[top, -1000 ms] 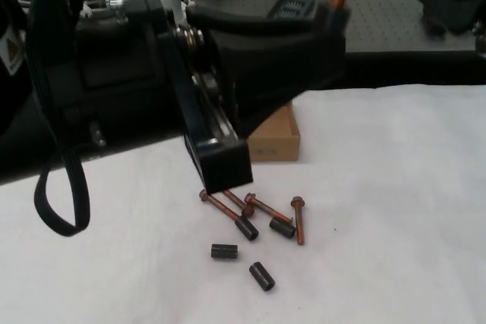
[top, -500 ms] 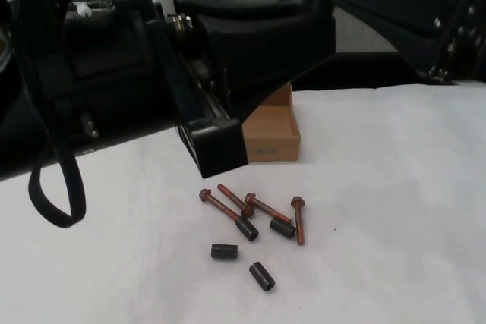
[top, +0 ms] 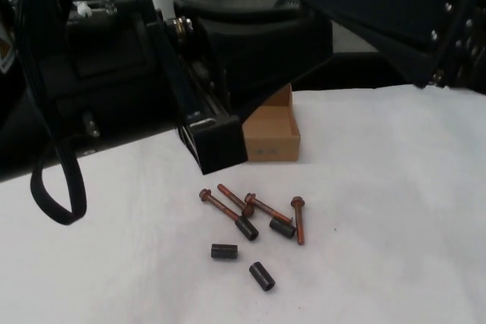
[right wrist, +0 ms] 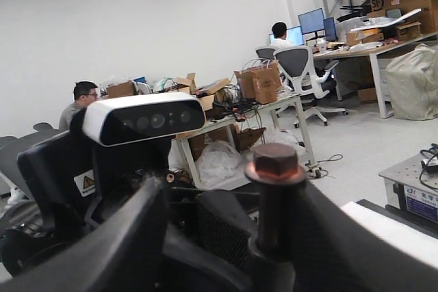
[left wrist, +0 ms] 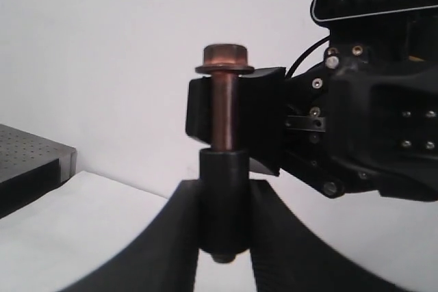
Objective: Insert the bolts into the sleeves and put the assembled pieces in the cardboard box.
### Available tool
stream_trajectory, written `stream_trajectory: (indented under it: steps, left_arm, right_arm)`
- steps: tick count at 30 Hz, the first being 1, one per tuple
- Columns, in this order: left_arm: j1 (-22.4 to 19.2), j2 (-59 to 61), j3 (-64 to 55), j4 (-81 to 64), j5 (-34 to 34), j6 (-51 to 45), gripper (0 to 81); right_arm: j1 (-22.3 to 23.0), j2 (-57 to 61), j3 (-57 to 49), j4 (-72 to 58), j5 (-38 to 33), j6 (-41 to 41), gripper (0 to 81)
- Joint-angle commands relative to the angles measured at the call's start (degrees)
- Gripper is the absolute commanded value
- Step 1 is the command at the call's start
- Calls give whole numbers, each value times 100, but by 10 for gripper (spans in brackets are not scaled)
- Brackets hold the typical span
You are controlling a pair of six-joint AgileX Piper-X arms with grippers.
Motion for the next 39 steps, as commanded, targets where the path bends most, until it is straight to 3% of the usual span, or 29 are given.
stream_trajectory:
  steps: [1, 11, 15, 18, 23, 25, 29, 35, 39]
  left_arm:
    - [43, -61, -101, -361, -107, -71, 6]
    - [43, -61, -101, -361, 189, -71, 6]
    - [43, -61, -101, -335, 230, -71, 6]
    - [43, -61, -101, -301, 220, -71, 6]
    - [43, -61, -101, -274, -91, -71, 6]
    - [43, -61, -101, -66, -543, -71, 6]
    - [43, -25, -101, 747, -1315, 8, 6]
    - [145, 464, -233, 882, -1376, 138, 6]
    - [407, 1093, -605, 885, -1376, 83, 6]
  right_arm:
    - [33, -9, 27, 418, -8, -44, 450]
    - [-44, -9, 27, 414, 233, -350, 452]
    - [-147, -103, 15, 331, 233, -231, 512]
    - [-271, -312, 15, 331, 391, -250, 510]
    - [-686, -742, 15, 425, 998, -502, 510]
    - [-932, -907, 15, 589, 1121, -520, 505]
    - [-1369, -1237, 15, 1415, 1135, -520, 382]
    - [-1708, -1592, 15, 2569, 1096, -544, 7]
    - [-1728, -1764, 15, 3001, 1126, -696, 25]
